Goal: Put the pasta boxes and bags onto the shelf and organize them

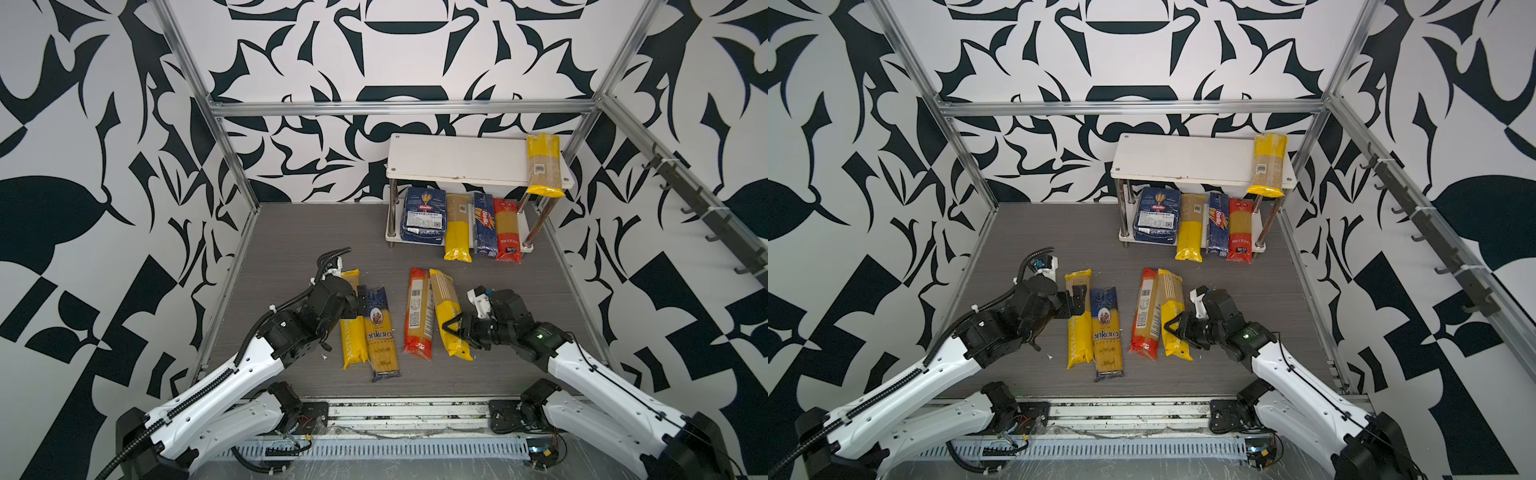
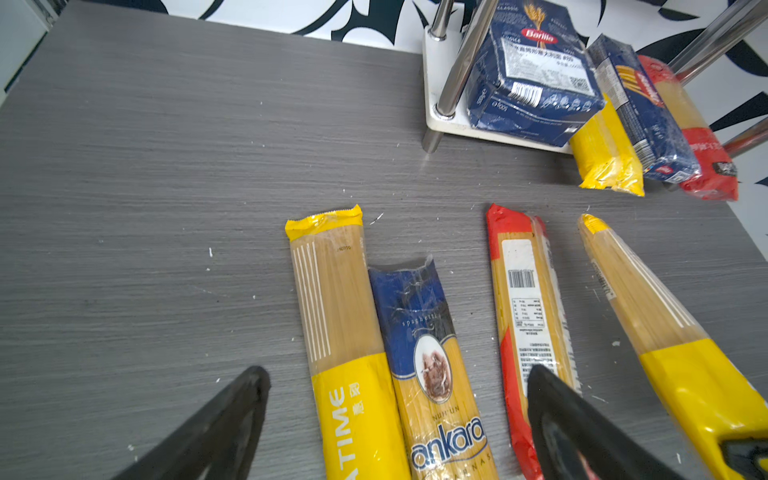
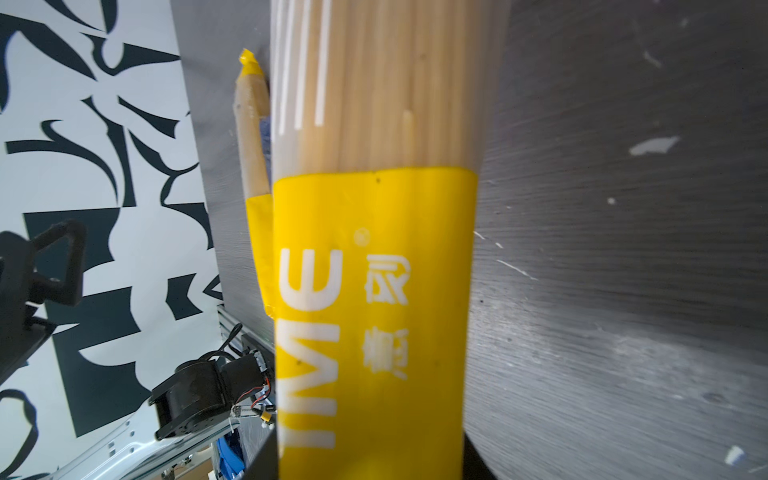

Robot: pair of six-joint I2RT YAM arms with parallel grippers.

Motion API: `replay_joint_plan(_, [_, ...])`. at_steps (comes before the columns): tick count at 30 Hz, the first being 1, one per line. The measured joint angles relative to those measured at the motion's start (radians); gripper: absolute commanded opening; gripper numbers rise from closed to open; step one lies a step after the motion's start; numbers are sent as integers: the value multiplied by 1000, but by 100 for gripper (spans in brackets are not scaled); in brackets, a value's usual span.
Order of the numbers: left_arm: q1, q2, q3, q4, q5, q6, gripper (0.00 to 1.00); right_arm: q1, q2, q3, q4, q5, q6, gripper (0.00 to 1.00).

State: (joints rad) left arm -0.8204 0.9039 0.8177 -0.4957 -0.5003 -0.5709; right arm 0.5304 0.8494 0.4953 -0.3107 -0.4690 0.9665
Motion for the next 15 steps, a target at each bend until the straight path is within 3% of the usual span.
replay_joint_plan(15, [0, -14, 16, -14, 10, -2, 99, 0, -56, 45, -97, -13, -11, 7])
